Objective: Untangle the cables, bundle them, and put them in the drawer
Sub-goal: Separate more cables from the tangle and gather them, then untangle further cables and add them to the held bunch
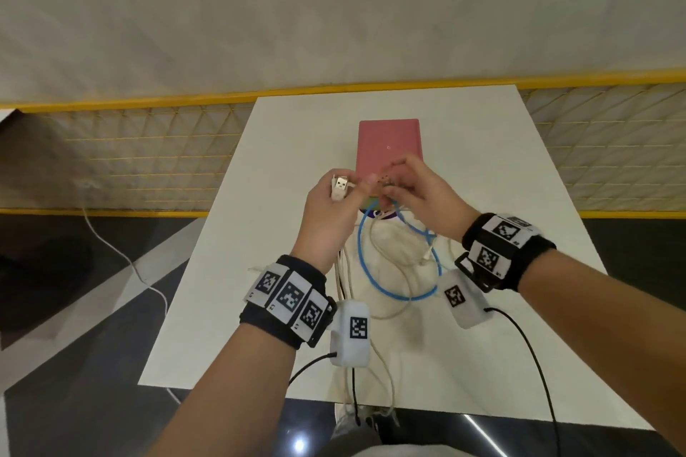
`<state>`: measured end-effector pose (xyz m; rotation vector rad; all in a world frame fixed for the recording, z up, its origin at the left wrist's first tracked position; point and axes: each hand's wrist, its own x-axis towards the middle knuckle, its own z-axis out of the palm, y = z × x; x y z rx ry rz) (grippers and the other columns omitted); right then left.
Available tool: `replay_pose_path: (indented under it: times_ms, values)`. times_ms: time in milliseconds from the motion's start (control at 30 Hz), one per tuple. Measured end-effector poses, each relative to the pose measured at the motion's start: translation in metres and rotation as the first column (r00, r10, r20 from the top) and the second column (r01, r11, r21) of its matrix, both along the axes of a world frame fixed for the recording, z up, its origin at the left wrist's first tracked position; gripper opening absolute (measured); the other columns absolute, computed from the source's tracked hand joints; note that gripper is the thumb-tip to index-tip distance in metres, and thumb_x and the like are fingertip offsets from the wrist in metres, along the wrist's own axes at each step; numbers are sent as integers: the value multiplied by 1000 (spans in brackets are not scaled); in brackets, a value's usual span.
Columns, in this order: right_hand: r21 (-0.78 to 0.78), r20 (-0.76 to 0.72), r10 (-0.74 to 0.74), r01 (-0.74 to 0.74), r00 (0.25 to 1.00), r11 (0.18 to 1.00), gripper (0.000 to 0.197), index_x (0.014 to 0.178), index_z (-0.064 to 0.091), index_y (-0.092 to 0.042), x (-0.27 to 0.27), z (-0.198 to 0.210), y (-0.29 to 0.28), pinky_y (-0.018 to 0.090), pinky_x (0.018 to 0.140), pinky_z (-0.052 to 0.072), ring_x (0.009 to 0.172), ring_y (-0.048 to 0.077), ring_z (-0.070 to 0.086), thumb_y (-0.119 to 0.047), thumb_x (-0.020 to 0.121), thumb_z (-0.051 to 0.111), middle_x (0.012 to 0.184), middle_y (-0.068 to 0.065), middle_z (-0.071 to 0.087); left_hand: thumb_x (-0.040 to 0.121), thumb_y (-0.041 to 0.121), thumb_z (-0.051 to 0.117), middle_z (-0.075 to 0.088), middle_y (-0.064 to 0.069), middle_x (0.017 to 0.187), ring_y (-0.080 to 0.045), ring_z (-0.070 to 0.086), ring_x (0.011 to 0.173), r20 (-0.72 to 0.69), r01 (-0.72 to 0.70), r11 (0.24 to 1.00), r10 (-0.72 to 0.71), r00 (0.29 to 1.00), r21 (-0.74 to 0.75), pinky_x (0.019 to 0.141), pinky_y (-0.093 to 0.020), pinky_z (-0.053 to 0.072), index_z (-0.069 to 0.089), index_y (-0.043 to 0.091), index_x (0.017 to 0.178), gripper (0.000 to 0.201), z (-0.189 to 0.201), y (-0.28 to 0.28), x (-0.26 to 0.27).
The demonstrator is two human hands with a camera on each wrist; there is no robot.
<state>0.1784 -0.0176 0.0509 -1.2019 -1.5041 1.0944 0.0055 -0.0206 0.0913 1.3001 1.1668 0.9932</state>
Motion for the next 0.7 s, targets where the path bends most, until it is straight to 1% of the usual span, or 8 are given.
replay_pose_path:
  times_ms: [33,100,233,333,400,500,600,700]
  values:
    - [-11,-86,5,-6,996,1000,24,113,40,-13,-3,10,-4,20,69,54,77,18,67,-2,94,51,86,11,66,93,19,66,48,19,43,3,43,37,31,5,1000,-5,999,0,41,-10,32,63,14,93,6,5,0,5]
    - [-10,-198,-4,2,980,1000,26,112,38,-12,-6,20,-9,31,72,56,74,23,67,-3,93,54,81,13,67,94,12,63,52,17,42,3,47,35,103,28,999,-25,994,-27,39,-6,34,63,4,105,14,11,0,15]
    - [8,-280,-39,43,959,999,28,112,39,-11,-8,24,-15,31,74,56,79,25,68,0,92,55,84,13,69,95,18,62,52,14,41,3,45,33,119,52,997,-46,992,-52,37,-7,34,63,3,90,15,16,0,25]
    - [-28,-192,30,-36,981,999,26,116,45,-10,-5,17,-24,31,83,55,88,29,69,-4,92,55,89,16,69,96,23,61,46,14,37,1,41,31,119,-27,999,29,992,-22,35,-9,32,58,9,73,27,18,5,24]
    - [-15,-44,73,-74,996,997,12,106,57,-7,-5,9,-27,35,88,53,88,23,68,-8,96,51,88,11,70,97,26,59,45,15,36,2,41,31,129,-60,998,58,990,7,36,-9,31,53,19,65,33,20,8,23]
    - [13,39,73,-74,997,997,16,92,63,-7,-9,7,-26,40,89,53,81,15,64,-11,98,48,79,3,67,97,30,58,47,15,43,1,41,35,118,1,999,-8,993,53,39,-10,32,55,19,70,29,20,10,23]
    - [31,36,71,-72,997,997,17,95,59,1,-17,9,-25,35,82,52,74,12,60,-10,98,47,74,0,62,97,31,58,48,4,54,-2,41,37,62,63,994,-69,996,93,39,-15,36,56,11,76,28,19,12,22]
    - [60,-2,78,-77,997,995,13,93,55,-4,-21,11,-27,33,76,50,68,12,55,-8,98,45,71,2,56,99,34,54,52,2,59,-3,45,41,-1,86,985,-87,996,149,45,-18,39,58,5,83,33,20,16,20]
